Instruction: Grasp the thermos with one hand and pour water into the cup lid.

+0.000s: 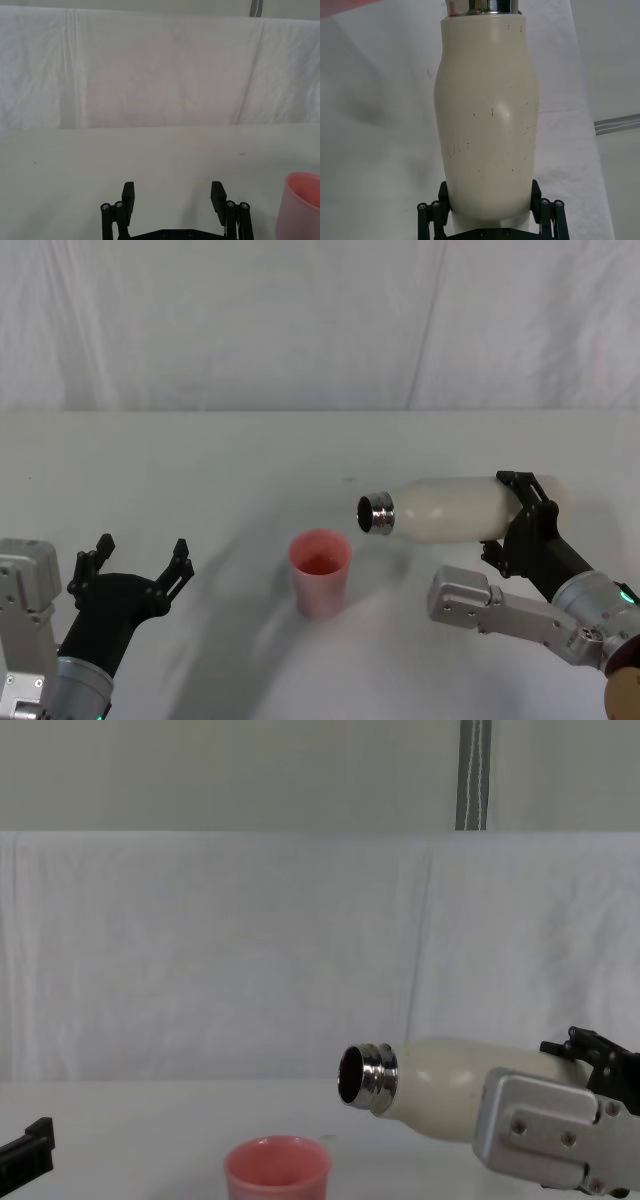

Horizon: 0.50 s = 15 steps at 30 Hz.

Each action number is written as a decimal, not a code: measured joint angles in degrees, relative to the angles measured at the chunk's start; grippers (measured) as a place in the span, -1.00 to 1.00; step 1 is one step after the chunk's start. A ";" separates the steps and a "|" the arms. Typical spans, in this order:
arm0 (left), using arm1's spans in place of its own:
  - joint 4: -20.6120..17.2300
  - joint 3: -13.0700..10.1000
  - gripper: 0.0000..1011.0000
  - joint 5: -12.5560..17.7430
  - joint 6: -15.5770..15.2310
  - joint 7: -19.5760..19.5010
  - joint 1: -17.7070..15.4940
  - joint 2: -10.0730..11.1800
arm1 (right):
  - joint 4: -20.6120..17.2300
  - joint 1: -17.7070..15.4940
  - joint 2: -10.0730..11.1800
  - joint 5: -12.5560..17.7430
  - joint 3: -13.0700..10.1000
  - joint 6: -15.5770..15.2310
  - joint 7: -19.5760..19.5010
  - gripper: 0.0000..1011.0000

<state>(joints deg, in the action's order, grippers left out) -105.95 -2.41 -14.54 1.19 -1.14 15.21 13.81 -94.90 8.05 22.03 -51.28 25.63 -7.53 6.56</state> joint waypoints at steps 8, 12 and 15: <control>0.00 0.00 0.98 0.00 0.00 0.00 0.00 0.00 | 0.38 1.04 -0.01 -0.63 0.55 -0.12 0.19 0.88; 0.00 0.00 0.98 0.00 0.00 0.00 0.00 0.00 | 0.66 1.51 0.04 -0.92 0.82 -0.13 0.36 0.88; 0.00 0.00 0.98 0.00 0.00 0.00 0.00 0.00 | 0.73 1.73 0.11 -0.95 0.92 -0.12 0.47 0.88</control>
<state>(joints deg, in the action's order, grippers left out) -105.95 -2.41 -14.54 1.19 -1.14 15.21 13.81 -94.17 9.78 22.14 -52.23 26.55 -7.65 7.02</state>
